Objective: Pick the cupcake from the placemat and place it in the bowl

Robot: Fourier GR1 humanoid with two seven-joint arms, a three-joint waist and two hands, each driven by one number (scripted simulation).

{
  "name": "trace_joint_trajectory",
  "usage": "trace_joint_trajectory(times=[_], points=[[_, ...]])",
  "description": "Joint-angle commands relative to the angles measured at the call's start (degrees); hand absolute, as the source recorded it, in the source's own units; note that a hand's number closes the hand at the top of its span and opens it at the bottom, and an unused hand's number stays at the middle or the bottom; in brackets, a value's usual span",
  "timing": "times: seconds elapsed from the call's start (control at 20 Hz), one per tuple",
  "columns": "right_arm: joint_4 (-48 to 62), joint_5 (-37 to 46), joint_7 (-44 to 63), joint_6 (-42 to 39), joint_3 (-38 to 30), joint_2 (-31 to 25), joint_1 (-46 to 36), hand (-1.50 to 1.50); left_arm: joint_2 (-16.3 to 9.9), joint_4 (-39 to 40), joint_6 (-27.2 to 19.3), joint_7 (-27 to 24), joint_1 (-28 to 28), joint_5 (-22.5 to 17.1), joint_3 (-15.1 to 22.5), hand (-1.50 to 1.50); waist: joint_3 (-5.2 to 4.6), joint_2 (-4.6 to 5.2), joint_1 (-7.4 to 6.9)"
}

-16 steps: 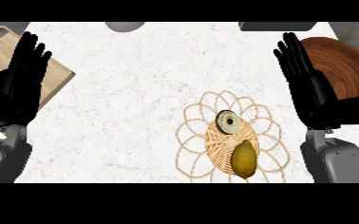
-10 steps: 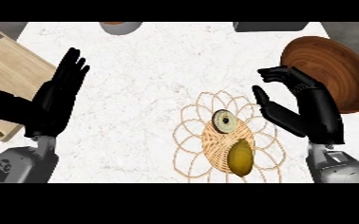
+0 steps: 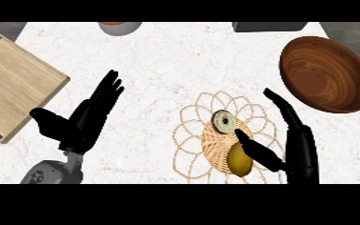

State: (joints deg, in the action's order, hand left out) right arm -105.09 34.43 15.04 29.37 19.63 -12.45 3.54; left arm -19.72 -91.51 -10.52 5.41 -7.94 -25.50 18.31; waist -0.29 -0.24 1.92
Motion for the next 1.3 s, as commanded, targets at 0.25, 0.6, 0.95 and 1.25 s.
trace_joint_trajectory(times=[0.25, 0.6, 0.95, 1.25], points=[[-3.4, 29.4, 28.6, -16.3, 7.7, -1.1, 0.0, -1.50, 1.1, 0.8, 2.1, 0.3, -0.9, -0.3, 1.0, 0.00, -0.26, -0.16, -0.84], [-6.8, 32.0, 52.5, -42.7, 11.5, 10.0, -11.2, -1.50, 3.1, 3.6, 2.0, -1.8, -1.1, 1.6, 2.1, 0.00, 0.02, 0.27, -2.35], [0.7, 23.1, 63.5, -45.6, 8.0, 12.3, -19.8, -1.50, 3.0, 1.2, 2.3, 1.0, -2.1, 1.3, 1.7, 0.00, 0.23, 0.30, -2.96], [4.7, 18.6, 67.2, -49.0, 3.8, 12.4, -24.0, -1.50, 3.9, 5.1, 3.8, -1.2, -2.9, 1.5, 0.8, 0.00, 0.18, 0.40, -2.30]])
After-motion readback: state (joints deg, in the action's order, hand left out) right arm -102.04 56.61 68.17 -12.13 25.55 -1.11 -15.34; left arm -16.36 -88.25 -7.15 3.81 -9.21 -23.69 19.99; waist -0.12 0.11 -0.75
